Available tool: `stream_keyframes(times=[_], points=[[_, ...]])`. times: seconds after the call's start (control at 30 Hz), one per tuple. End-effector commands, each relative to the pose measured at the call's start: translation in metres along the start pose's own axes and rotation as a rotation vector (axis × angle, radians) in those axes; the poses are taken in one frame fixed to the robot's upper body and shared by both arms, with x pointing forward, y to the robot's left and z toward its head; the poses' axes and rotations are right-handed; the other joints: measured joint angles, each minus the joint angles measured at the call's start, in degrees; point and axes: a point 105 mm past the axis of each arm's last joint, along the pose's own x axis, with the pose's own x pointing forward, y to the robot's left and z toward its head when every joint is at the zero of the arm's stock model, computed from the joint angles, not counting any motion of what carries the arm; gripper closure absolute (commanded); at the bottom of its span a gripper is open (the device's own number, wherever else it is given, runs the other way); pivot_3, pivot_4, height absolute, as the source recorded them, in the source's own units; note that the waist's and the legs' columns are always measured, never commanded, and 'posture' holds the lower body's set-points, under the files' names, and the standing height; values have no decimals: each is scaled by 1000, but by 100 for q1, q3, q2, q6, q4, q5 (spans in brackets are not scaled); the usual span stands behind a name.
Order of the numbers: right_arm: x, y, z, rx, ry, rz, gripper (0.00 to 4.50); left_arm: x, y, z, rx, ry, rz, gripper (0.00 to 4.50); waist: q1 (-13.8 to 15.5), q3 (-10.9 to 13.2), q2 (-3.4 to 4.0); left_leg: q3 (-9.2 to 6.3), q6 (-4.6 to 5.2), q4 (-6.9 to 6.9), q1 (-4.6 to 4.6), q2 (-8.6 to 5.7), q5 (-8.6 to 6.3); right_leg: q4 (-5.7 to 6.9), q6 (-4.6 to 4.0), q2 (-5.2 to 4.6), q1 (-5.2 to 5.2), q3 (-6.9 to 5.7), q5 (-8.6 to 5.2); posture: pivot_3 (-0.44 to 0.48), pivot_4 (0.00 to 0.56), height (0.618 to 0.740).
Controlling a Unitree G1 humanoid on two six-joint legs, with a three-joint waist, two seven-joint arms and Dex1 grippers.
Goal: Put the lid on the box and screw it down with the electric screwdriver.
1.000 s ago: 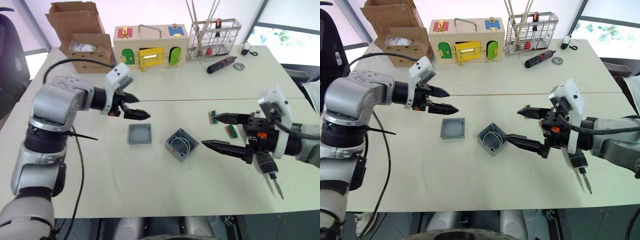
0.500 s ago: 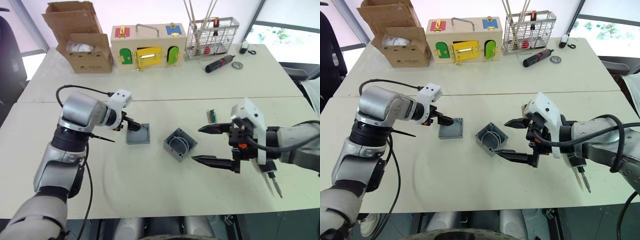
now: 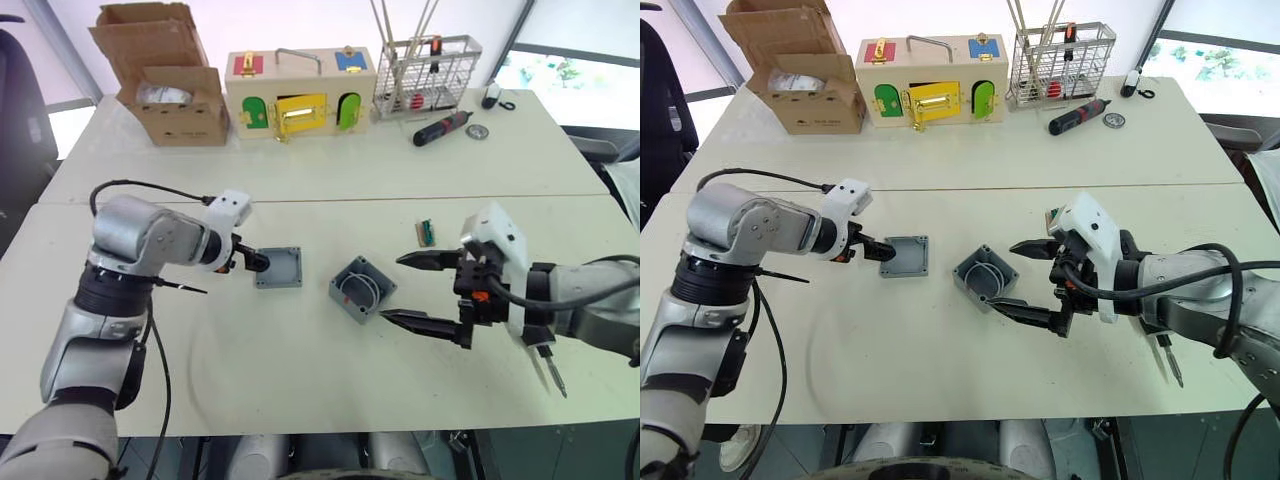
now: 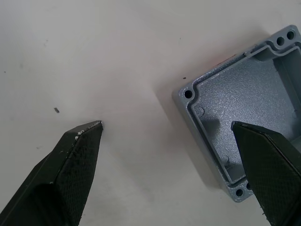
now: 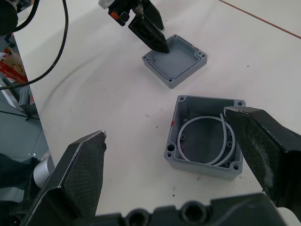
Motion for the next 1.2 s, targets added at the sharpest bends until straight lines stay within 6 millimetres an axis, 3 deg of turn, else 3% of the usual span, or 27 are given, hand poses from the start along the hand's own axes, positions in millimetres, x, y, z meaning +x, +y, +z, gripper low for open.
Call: stream_keyframes(times=[0.03, 0.27, 0.47, 0.57, 0.67, 0.73, 0.83, 1.0, 1.2], points=[[0, 2, 8, -41, -29, -5, 0, 9, -7, -11, -36, 37, -28, 893, 0, -1, 1, 0, 0, 0, 1, -2, 0, 1, 0, 0, 1, 0, 0, 0, 150, 737], [-4, 0, 8, -37, -19, -21, 0, 12, -15, -14, -42, 49, -47, 4443, -1, -3, 3, 0, -2, 0, 2, -4, 1, 2, 0, 0, 1, 0, 0, 0, 150, 737], [-8, -10, 13, -6, -67, -67, 0, 10, -15, -2, -89, -17, -41, 4478, 17, -4, 4, 0, -4, 1, 5, -6, 3, 3, 0, 0, 6, 0, 0, 0, 150, 737], [-11, -34, 29, 72, -226, -161, 0, -6, -15, 46, -59, -307, -46, 4478, 35, -2, -6, 0, -7, 4, 5, -8, 5, 2, 0, 0, 10, -1, 0, 0, 150, 737], [-11, -66, 47, 177, -427, -283, 0, -34, -13, 108, -19, -769, -76, 4478, 25, 0, -9, 6, -21, 6, 3, -9, 13, -2, -2, -1, 5, -2, 1, 0, 150, 737], [-8, -82, 55, 234, -521, -325, 0, -45, -18, 132, -18, -979, -130, 4478, 18, -1, -9, 10, -26, 1, 4, -8, 16, -5, -2, -1, 3, -4, 1, 0, 150, 737], [3, -98, 59, 270, -570, -361, 0, -43, -29, 155, -22, -1184, -186, 4478, 2, -1, -8, 11, -26, -7, 3, -8, 16, -7, -2, -5, -1, -19, 1, 0, 150, 737], [22, -115, 63, 320, -626, -372, 0, -33, -53, 168, 63, -1364, -215, 4478, -31, -1, -8, 23, -21, -15, 2, -9, 13, -9, -2, -14, -5, -48, 2, 0, 150, 737], [28, -119, 76, 356, -668, -351, 0, -43, -70, 175, 139, -1475, -214, 4478, -73, -1, -8, 22, -19, -13, -3, -7, 13, 3, -2, -14, -16, -49, 2, 0, 150, 737]])
